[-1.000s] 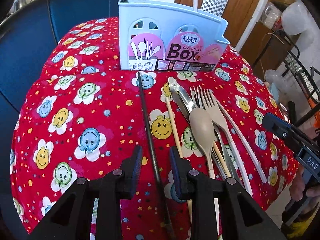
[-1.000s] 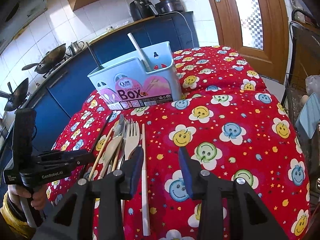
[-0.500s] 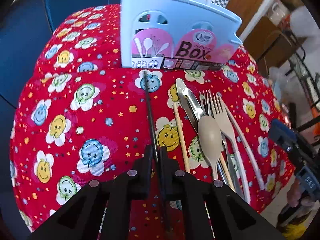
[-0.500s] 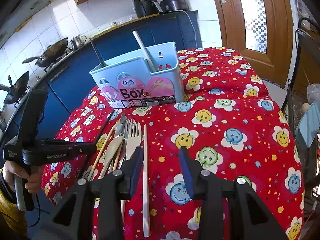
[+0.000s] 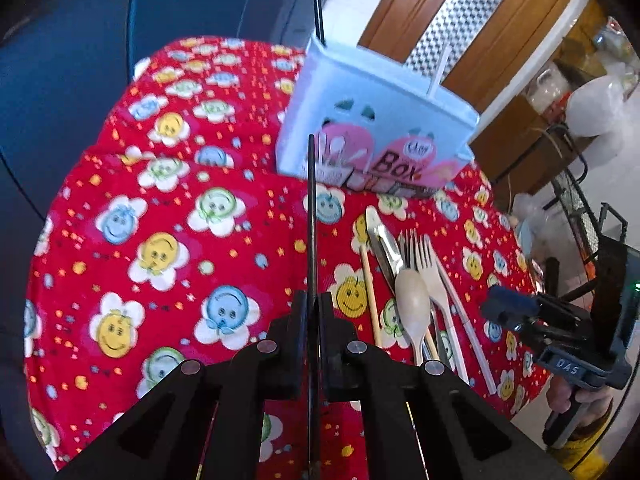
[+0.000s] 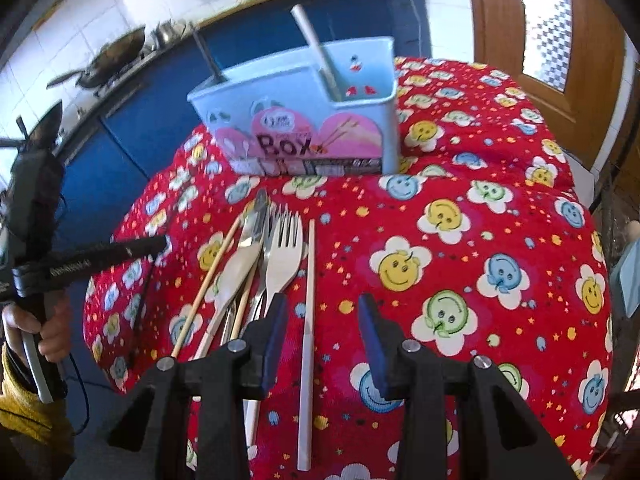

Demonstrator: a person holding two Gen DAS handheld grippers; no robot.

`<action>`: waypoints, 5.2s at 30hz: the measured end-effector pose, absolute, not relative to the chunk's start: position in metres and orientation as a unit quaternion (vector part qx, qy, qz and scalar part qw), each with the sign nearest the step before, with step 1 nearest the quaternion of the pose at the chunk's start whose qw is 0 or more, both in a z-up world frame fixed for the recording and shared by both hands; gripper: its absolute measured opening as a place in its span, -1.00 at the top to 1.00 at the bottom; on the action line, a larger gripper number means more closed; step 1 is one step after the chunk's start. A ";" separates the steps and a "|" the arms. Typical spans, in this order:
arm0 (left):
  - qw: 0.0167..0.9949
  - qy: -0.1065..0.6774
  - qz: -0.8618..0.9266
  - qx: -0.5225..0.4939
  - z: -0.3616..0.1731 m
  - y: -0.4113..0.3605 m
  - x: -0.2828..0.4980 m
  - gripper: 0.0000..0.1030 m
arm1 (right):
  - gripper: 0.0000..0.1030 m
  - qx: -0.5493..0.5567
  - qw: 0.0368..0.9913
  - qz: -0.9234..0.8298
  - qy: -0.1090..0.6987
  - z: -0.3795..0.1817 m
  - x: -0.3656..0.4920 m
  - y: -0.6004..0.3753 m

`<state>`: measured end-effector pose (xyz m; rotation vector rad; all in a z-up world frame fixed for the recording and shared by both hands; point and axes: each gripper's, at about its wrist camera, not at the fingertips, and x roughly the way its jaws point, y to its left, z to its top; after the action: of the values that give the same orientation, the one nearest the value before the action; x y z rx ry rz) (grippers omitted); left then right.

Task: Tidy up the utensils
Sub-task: 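Grasp another white chopstick with the right gripper while the left holds its black chopstick, then carry both chopsticks over the blue box and lower them inside, then open both grippers to release the chopsticks into the box, then grasp a wooden chopstick with the left gripper while the right moves toward the forks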

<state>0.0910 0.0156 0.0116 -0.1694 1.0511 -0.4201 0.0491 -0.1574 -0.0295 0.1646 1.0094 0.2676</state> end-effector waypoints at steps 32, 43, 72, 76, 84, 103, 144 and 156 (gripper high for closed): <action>0.899 0.367 -0.227 -0.077 0.048 0.017 0.072 0.89 | 0.86 -0.052 0.776 0.133 0.615 -0.042 0.098 -0.107; 0.920 0.309 -0.225 -0.083 0.076 0.009 0.074 0.89 | 0.87 0.089 0.886 0.123 0.438 -0.012 0.056 -0.152; 0.959 0.175 -0.202 -0.097 0.140 -0.019 0.125 0.89 | 0.87 0.140 0.961 0.111 0.211 0.060 0.084 -0.186; 0.962 0.154 -0.197 -0.109 0.146 -0.023 0.138 0.89 | 0.87 0.135 0.966 0.104 0.196 0.065 0.098 -0.192; 0.973 0.111 -0.170 -0.111 0.149 -0.029 0.166 0.89 | 0.87 0.116 0.975 0.091 0.167 0.070 0.127 -0.193; 0.978 0.118 -0.132 -0.107 0.094 -0.031 0.197 0.90 | 0.86 0.058 0.981 0.072 0.173 0.036 0.174 -0.177; 0.958 0.233 -0.151 -0.074 0.098 -0.007 0.101 0.35 | 0.28 0.106 0.966 0.049 0.229 0.051 0.061 -0.169; 0.934 0.309 -0.167 -0.065 0.077 -0.008 0.069 0.35 | 0.25 0.120 0.953 0.058 0.271 0.032 0.028 -0.163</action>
<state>0.0691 -0.0077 0.0768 -0.1329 0.6314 -0.3421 0.0279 -0.1628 0.0318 0.2442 0.5506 0.1178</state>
